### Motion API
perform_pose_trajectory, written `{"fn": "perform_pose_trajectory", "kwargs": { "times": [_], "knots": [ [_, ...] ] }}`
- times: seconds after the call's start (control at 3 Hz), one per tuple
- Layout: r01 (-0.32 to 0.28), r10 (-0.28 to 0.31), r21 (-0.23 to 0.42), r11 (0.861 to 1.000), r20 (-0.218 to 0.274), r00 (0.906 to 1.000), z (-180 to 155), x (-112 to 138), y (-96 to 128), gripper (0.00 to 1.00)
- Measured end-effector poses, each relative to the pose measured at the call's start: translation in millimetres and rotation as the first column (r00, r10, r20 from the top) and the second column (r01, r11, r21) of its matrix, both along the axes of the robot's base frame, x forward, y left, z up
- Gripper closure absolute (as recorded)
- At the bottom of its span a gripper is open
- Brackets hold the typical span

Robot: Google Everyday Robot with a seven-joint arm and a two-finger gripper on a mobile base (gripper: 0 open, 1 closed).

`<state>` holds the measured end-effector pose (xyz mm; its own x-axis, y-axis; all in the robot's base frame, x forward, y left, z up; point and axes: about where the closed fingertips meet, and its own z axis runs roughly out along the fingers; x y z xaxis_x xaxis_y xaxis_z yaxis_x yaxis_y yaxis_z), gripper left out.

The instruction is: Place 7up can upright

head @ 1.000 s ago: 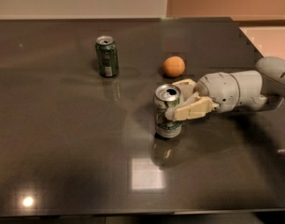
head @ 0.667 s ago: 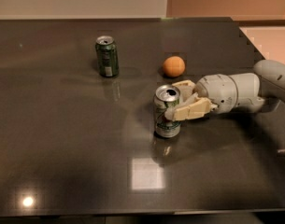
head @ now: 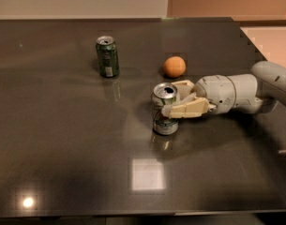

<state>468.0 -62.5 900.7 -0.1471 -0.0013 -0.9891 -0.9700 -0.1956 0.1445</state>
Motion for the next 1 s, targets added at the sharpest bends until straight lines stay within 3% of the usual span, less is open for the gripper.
{"fn": "perform_pose_trajectory", "kwargs": {
  "times": [0.33, 0.67, 1.0],
  "knots": [
    [0.0, 0.0, -0.001, 1.0, 0.001, 1.0, 0.6, 0.6, 2.4, 0.11],
    [-0.001, 0.001, -0.001, 1.0, 0.002, 1.0, 1.1, 1.0, 4.4, 0.0],
    [-0.001, 0.001, -0.001, 1.0, 0.003, 1.0, 1.1, 1.0, 4.5, 0.0]
  ]
}}
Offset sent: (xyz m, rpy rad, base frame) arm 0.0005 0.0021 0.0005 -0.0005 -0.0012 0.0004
